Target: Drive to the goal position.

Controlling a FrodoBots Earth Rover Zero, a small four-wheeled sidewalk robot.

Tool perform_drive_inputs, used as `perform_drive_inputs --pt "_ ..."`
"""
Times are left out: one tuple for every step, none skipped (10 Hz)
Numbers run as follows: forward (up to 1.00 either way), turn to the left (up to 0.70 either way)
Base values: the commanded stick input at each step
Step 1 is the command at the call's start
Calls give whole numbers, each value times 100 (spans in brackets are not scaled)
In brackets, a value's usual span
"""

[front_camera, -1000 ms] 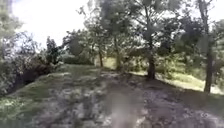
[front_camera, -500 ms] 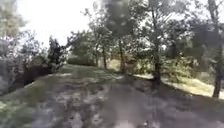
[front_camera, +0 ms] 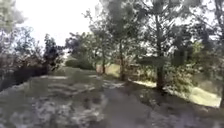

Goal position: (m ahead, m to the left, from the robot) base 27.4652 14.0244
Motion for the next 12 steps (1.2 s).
perform_drive_inputs --pt "70 35" --pt "70 35" --pt "70 29" --pt "70 20" --pt "70 12" --pt "70 3" --pt "70 0" --pt "70 0" --pt "70 0" --pt "70 0" --pt "70 0" --pt "70 4"
